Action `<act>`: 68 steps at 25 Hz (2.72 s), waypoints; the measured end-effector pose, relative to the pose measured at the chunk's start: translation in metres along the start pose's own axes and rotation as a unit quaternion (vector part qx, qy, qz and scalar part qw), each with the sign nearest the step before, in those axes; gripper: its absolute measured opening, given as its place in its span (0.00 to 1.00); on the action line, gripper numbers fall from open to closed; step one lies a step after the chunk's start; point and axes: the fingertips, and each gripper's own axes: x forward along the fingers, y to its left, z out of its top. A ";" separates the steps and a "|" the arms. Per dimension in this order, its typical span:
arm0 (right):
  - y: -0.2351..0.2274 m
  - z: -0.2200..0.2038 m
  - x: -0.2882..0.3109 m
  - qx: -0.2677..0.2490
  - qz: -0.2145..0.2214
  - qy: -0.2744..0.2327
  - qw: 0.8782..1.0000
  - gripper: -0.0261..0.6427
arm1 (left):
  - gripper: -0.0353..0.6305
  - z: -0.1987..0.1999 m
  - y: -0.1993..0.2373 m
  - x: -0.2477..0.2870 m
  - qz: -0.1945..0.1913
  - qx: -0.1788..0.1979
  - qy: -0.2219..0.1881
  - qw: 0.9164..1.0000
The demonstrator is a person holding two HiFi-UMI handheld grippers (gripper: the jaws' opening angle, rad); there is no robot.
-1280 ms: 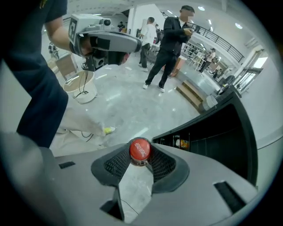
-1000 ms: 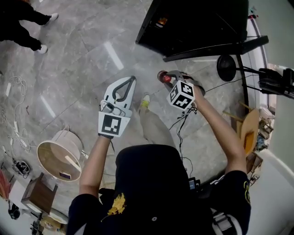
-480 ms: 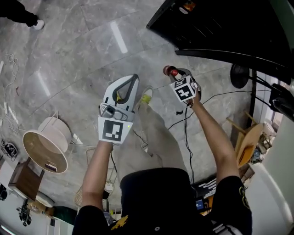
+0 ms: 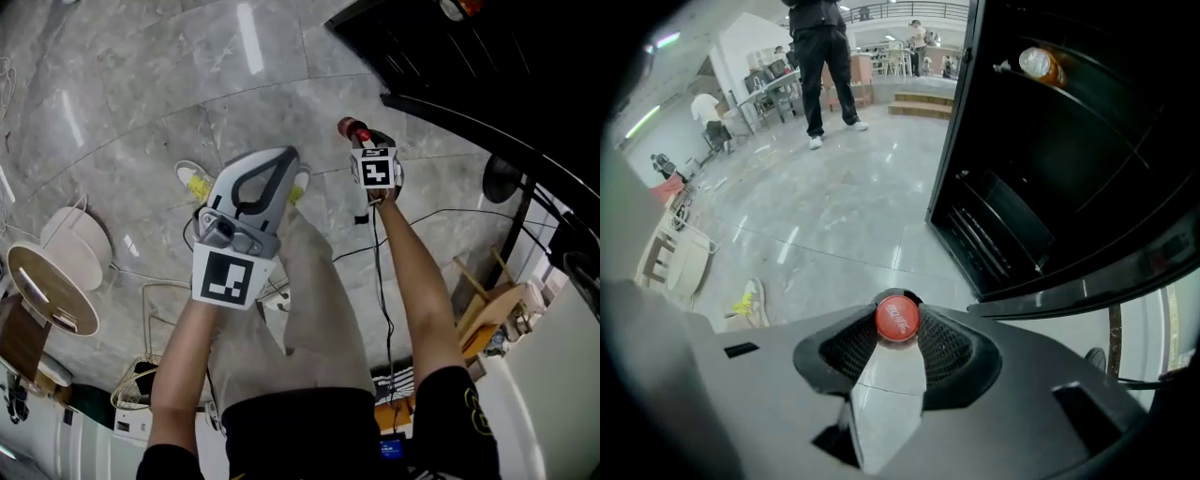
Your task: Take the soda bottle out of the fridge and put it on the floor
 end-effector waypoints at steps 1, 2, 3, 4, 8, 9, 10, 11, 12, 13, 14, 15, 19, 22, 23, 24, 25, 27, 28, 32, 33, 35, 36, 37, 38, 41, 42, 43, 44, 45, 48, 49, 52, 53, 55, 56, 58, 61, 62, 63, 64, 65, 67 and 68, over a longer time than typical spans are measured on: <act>0.001 -0.007 0.018 0.004 -0.003 0.003 1.000 0.23 | 0.08 -0.011 0.003 0.005 0.004 -0.012 -0.001 1.000; 0.003 -0.014 0.034 0.006 -0.004 0.008 1.000 0.23 | 0.08 -0.022 0.006 0.010 0.008 -0.023 -0.002 1.000; 0.006 -0.020 0.049 0.006 -0.005 0.014 1.000 0.23 | 0.08 -0.031 0.009 0.015 0.013 -0.033 -0.004 0.999; 0.008 -0.025 0.062 0.007 -0.003 0.020 1.000 0.23 | 0.08 -0.040 0.012 0.021 0.017 -0.040 -0.007 0.999; 0.013 -0.044 0.119 0.014 -0.002 0.032 0.999 0.23 | 0.08 -0.077 0.019 0.042 0.024 -0.064 -0.009 0.998; 0.015 -0.049 0.133 0.014 0.000 0.035 0.999 0.23 | 0.08 -0.088 0.021 0.044 0.026 -0.069 -0.007 0.997; 0.018 -0.052 0.146 0.012 0.002 0.037 0.999 0.23 | 0.08 -0.099 0.023 0.046 0.027 -0.069 -0.004 0.997; 0.019 -0.054 0.158 0.010 0.002 0.039 0.999 0.23 | 0.08 -0.112 0.024 0.046 0.027 -0.066 0.001 0.997; 0.020 -0.056 0.169 0.010 0.001 0.041 0.999 0.23 | 0.08 -0.123 0.025 0.046 0.030 -0.068 0.005 0.997; 0.021 -0.057 0.177 0.012 -0.001 0.043 0.999 0.23 | 0.08 -0.131 0.027 0.045 0.038 -0.081 0.006 0.996; 0.022 -0.057 0.185 0.016 -0.002 0.042 0.999 0.23 | 0.08 -0.138 0.029 0.044 0.046 -0.095 0.007 0.994; 0.023 -0.058 0.192 0.020 -0.003 0.041 0.999 0.23 | 0.08 -0.145 0.030 0.044 0.051 -0.102 0.010 0.993; 0.029 -0.056 0.218 0.023 0.001 0.039 0.999 0.23 | 0.08 -0.169 0.029 0.041 0.047 -0.099 0.029 0.994; 0.036 -0.054 0.228 0.017 0.011 0.045 0.999 0.23 | 0.08 -0.180 0.030 0.039 0.047 -0.102 0.039 0.993; 0.039 -0.053 0.230 0.011 0.014 0.047 0.999 0.23 | 0.08 -0.182 0.031 0.039 0.048 -0.103 0.040 0.993; 0.042 -0.051 0.231 0.004 0.016 0.049 0.999 0.23 | 0.08 -0.184 0.031 0.038 0.048 -0.104 0.042 0.993; 0.045 -0.050 0.233 -0.001 0.018 0.050 0.999 0.23 | 0.08 -0.186 0.032 0.038 0.049 -0.104 0.043 0.992; 0.049 -0.047 0.234 -0.013 0.019 0.051 0.998 0.23 | 0.08 -0.189 0.032 0.038 0.050 -0.106 0.046 0.992; 0.050 -0.046 0.235 -0.020 0.020 0.053 0.998 0.23 | 0.08 -0.190 0.031 0.038 0.050 -0.106 0.047 0.992; 0.057 -0.045 0.238 -0.043 0.026 0.060 0.997 0.23 | 0.08 -0.190 0.026 0.039 0.047 -0.106 0.052 0.992; 0.059 -0.044 0.238 -0.047 0.027 0.061 0.997 0.23 | 0.08 -0.190 0.024 0.039 0.045 -0.105 0.054 0.992; 0.061 -0.041 0.239 -0.053 0.029 0.061 0.996 0.23 | 0.08 -0.190 0.021 0.040 0.040 -0.101 0.057 0.992; 0.061 -0.040 0.240 -0.057 0.030 0.061 0.996 0.23 | 0.08 -0.190 0.021 0.040 0.039 -0.100 0.058 0.993; 0.062 -0.038 0.241 -0.060 0.029 0.061 0.996 0.23 | 0.08 -0.190 0.021 0.041 0.038 -0.101 0.058 0.992; 0.062 -0.036 0.241 -0.063 0.029 0.061 0.996 0.23 | 0.08 -0.189 0.021 0.041 0.039 -0.101 0.058 0.992; 0.062 -0.035 0.241 -0.068 0.031 0.061 0.995 0.23 | 0.08 -0.189 0.019 0.042 0.039 -0.100 0.058 0.992; 0.062 -0.034 0.241 -0.071 0.033 0.061 0.995 0.23 | 0.08 -0.189 0.018 0.042 0.038 -0.100 0.059 0.993; 0.062 -0.034 0.241 -0.073 0.034 0.061 0.995 0.23 | 0.08 -0.189 0.018 0.041 0.038 -0.099 0.059 0.993; 0.063 -0.034 0.241 -0.073 0.034 0.060 0.995 0.23 | 0.08 -0.189 0.018 0.041 0.037 -0.099 0.060 0.993; 0.063 -0.034 0.241 -0.072 0.035 0.060 0.995 0.23 | 0.08 -0.189 0.019 0.040 0.036 -0.098 0.061 0.993; 0.064 -0.032 0.240 -0.071 0.035 0.058 0.995 0.23 | 0.08 -0.189 0.021 0.039 0.036 -0.098 0.061 0.993; 0.064 -0.031 0.240 -0.072 0.036 0.058 0.995 0.23 | 0.08 -0.188 0.021 0.039 0.037 -0.099 0.061 0.993; 0.065 -0.031 0.239 -0.074 0.037 0.057 0.995 0.24 | 0.08 -0.187 0.020 0.039 0.038 -0.102 0.060 0.992; 0.066 -0.031 0.239 -0.073 0.038 0.057 0.995 0.24 | 0.08 -0.188 0.019 0.039 0.036 -0.102 0.060 0.992; 0.068 -0.030 0.239 -0.070 0.041 0.054 0.995 0.24 | 0.08 -0.189 0.018 0.039 0.032 -0.099 0.064 0.992; 0.068 -0.029 0.238 -0.068 0.040 0.052 0.996 0.24 | 0.08 -0.189 0.018 0.039 0.031 -0.098 0.065 0.993; 0.066 -0.027 0.236 -0.069 0.036 0.046 0.996 0.24 | 0.08 -0.187 0.017 0.039 0.029 -0.096 0.063 0.993; 0.066 -0.022 0.230 -0.075 0.035 0.040 0.996 0.30 | 0.08 -0.182 0.017 0.040 0.029 -0.093 0.059 0.993; 0.065 -0.021 0.226 -0.075 0.034 0.039 0.996 0.29 | 0.08 -0.179 0.016 0.040 0.026 -0.089 0.060 0.994; 0.065 -0.019 0.220 -0.073 0.033 0.037 0.996 0.29 | 0.08 -0.176 0.014 0.039 0.022 -0.083 0.063 0.994; 0.065 -0.018 0.213 -0.068 0.030 0.035 0.997 0.29 | 0.08 -0.172 0.012 0.038 0.017 -0.076 0.066 0.995; 0.064 -0.016 0.204 -0.061 0.026 0.033 0.997 0.28 | 0.08 -0.166 0.010 0.037 0.011 -0.067 0.070 0.995; 0.058 -0.010 0.182 -0.041 0.014 0.023 0.999 0.24 | 0.08 -0.148 0.007 0.034 0.004 -0.055 0.072 0.996; 0.054 -0.004 0.167 -0.029 0.006 0.014 0.999 0.19 | 0.08 -0.136 0.006 0.032 0.000 -0.050 0.072 0.996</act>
